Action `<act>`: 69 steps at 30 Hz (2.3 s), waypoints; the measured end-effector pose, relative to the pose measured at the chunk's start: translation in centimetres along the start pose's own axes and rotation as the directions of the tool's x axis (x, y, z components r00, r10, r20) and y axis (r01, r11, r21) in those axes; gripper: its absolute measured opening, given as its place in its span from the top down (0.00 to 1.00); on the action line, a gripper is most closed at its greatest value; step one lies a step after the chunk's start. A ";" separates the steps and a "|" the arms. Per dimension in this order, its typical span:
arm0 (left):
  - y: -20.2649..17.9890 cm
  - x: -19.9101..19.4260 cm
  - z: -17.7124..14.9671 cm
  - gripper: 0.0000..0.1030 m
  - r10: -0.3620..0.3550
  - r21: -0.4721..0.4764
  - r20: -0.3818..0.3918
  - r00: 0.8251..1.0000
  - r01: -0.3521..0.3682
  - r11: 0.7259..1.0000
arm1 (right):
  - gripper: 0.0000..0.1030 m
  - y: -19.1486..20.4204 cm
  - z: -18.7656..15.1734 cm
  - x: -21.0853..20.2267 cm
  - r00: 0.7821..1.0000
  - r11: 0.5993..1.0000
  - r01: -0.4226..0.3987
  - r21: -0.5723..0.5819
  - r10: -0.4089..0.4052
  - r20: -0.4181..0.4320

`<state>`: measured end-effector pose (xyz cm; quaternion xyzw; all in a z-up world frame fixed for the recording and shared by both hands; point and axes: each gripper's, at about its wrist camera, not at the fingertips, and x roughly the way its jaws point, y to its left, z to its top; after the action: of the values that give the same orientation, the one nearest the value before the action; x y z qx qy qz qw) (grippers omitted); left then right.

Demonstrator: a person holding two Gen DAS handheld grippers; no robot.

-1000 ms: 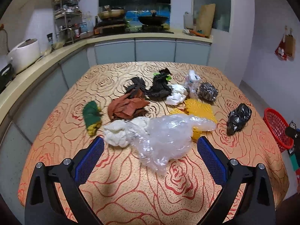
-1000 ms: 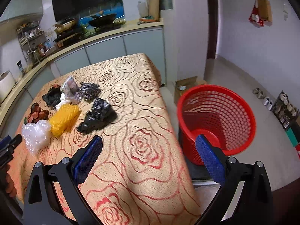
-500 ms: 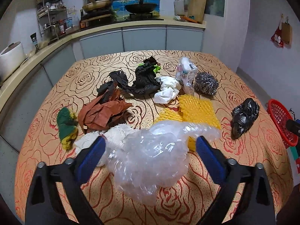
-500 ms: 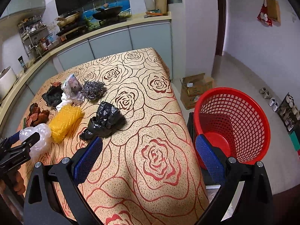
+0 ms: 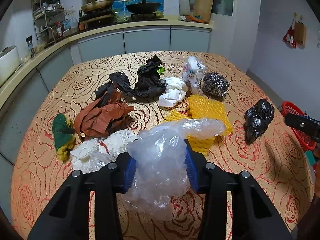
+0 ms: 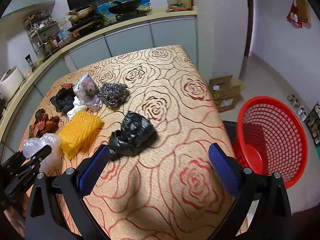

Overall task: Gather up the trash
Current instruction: 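Close the right gripper on the black plastic bag, then carry both bags over the red wastebasket with both grippers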

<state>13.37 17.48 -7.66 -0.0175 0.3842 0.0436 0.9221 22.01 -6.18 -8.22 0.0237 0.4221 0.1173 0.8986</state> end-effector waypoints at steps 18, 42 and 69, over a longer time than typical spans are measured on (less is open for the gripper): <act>2.4 -3.2 0.0 0.60 0.016 -0.063 0.070 0.997 -0.012 0.998 | 0.34 3.7 1.1 6.0 0.997 0.998 -0.020 -0.060 0.015 -0.080; 1.8 -4.6 0.6 0.60 0.044 -0.055 0.101 0.994 -0.039 0.998 | 0.58 3.4 1.0 2.8 0.996 0.996 -0.078 -0.052 0.076 -0.038; -7.2 -6.1 5.0 0.60 -0.102 0.100 0.195 0.976 0.084 0.991 | 0.58 -5.9 3.0 -5.3 0.988 0.997 0.031 0.074 -0.041 0.151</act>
<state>13.34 10.21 0.17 0.0111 0.2902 -0.0155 0.9568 22.14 -12.91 -3.18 0.0569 0.3563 0.0838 0.9289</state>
